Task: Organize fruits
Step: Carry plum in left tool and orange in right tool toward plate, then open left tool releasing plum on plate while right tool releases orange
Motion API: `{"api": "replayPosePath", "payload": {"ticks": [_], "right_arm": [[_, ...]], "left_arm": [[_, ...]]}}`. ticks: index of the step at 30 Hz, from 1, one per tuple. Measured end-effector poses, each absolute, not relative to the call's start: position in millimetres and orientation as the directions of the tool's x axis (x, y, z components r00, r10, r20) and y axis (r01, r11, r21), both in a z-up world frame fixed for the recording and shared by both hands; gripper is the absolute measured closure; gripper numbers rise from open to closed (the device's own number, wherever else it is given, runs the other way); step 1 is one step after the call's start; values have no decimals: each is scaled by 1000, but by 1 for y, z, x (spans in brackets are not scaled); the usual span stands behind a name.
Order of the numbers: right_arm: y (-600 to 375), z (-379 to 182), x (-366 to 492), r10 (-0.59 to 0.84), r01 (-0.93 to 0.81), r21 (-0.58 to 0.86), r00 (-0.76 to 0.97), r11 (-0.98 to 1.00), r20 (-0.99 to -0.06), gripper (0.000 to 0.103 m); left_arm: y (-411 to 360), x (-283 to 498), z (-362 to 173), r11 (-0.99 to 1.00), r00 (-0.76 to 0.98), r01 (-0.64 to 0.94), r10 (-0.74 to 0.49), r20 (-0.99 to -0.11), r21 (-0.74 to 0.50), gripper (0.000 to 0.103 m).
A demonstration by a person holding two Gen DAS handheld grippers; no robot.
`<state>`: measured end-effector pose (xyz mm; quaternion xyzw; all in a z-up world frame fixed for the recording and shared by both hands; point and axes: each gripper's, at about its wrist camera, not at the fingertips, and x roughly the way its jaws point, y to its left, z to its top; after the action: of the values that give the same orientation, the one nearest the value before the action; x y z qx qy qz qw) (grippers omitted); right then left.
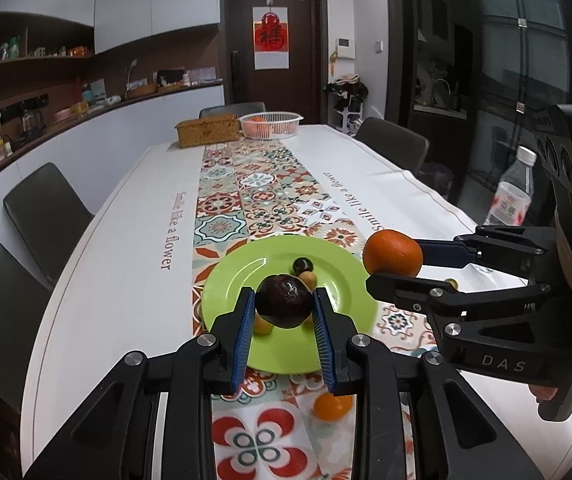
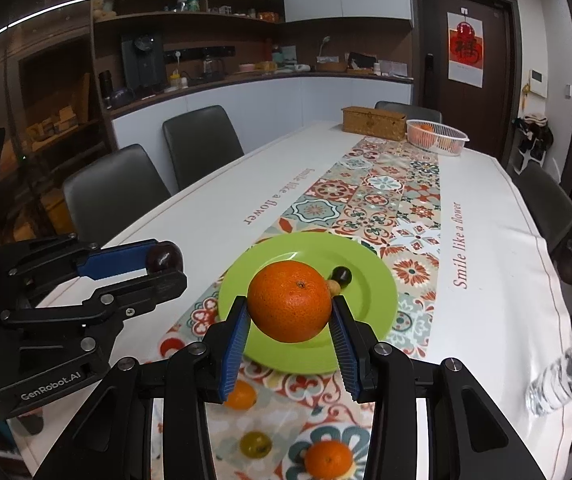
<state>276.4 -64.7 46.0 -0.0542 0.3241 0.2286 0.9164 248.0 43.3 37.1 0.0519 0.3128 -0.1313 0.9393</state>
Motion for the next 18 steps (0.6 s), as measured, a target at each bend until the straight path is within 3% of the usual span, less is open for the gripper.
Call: {"api": "replayPosePath", "payload": {"ticks": [18], "right_arm": [[-41, -8, 363, 361, -469, 63, 581, 881, -730, 61]], "left_arm": [[68, 343, -19, 963, 658, 266, -222, -719, -53, 74]]}}
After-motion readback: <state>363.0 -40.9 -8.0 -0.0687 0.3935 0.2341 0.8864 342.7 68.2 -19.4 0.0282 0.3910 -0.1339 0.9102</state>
